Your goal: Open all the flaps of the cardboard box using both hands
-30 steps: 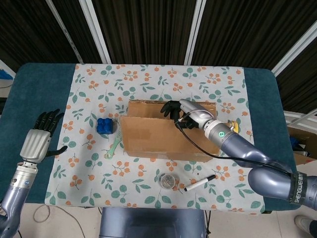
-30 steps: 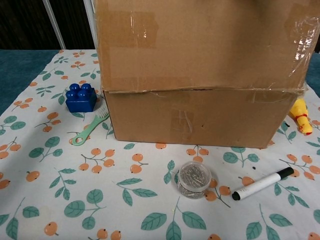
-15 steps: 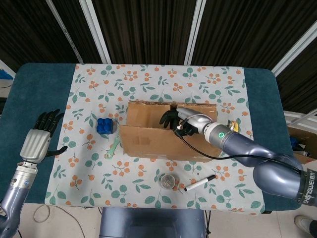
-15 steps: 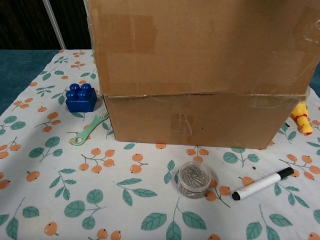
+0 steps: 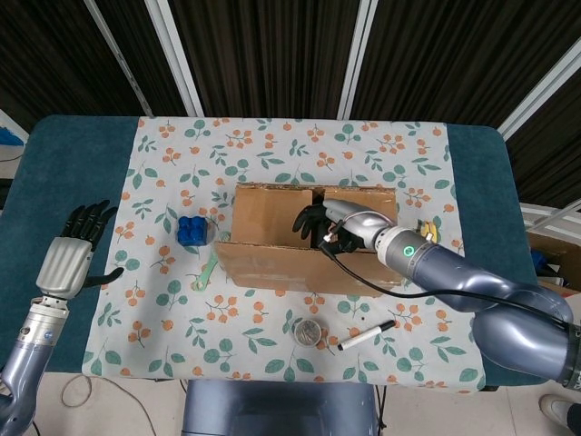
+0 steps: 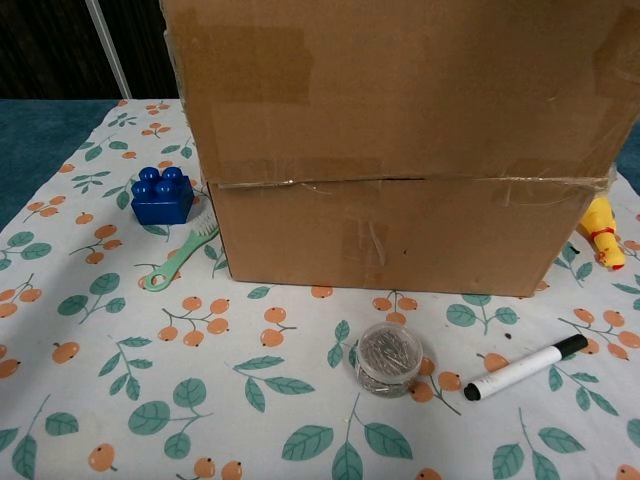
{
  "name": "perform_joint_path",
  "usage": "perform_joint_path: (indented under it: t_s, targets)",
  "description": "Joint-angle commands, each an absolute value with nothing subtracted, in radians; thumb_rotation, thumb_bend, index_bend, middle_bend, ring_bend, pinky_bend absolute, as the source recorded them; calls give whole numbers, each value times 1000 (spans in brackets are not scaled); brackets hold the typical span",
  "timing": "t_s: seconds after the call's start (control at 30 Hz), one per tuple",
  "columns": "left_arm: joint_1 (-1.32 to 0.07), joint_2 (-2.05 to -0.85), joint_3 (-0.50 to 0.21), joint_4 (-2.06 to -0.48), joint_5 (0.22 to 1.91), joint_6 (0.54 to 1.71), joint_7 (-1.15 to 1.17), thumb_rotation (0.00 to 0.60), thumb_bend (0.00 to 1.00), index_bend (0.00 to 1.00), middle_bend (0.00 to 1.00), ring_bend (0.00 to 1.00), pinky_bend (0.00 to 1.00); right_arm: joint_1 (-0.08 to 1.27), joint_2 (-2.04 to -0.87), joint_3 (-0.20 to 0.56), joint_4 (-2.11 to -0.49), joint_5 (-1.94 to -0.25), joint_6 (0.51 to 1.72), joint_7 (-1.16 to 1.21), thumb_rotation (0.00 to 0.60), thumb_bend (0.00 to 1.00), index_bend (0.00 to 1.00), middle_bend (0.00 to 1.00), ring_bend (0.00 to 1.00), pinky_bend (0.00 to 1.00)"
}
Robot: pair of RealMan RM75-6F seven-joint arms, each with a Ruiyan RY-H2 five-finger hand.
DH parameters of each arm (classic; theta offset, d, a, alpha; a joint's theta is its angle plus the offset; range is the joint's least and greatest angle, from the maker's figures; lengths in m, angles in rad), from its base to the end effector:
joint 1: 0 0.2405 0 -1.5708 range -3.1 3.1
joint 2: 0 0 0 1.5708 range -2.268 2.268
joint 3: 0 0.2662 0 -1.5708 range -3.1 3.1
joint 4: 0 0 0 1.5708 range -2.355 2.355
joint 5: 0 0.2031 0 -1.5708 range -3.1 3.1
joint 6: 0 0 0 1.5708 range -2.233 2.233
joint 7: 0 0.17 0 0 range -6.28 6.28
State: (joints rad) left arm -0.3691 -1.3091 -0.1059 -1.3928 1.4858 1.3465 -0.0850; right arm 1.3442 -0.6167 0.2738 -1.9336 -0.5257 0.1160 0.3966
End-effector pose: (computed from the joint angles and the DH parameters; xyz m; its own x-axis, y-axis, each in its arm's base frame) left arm -0.2746 0.3089 0.1155 0.3420 -0.0150 0.9396 0.9128 -0.2322 -0.3359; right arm 0.0210 -0.3769 0.1675 0.0211 -0.7479 0.6635 -0.9844 -0.1317 -0.1171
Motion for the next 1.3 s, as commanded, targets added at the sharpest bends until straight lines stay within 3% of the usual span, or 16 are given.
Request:
perform_joint_path:
  t_s: [0.03,0.47,0.87,1.0,1.2,1.3]
  targets:
    - [-370,-1309,-106,-1392,1486,1345,-85,600,129,0,0,0,0,1359,-599,262,-1941,-534,88,408,600,938,300,345,405,660]
    - [-369,-1308,-104,-1393,1488,1344,-89,600,130,0,0,0,0,1380,-515,254,-2025,-584,0,457,600,938,290,340,405,663]
    - [-369,-1307,-102,-1394,1492,1345,-90,600,130,0,0,0,0,1311,-484,279,-2131,-640,35,489,600,934,284,325,397,650]
    - [-368,-1306,-103,-1394,1492,1346,-91,600,129,0,0,0,0,1263,-499,272,-2138,-666,152,478,600,817,279,277,364,543]
    - [-369,-1306,-102,-1395,1490,1341,-85,600,130,0,0,0,0,1180,-550,184,-2141,-735,476,304,600,653,272,219,282,385]
    - [-370,-1305,-101,-1397,1488,1338,-80,600,130,0,0,0,0,1139,-584,132,-2142,-730,623,189,600,606,221,145,187,307]
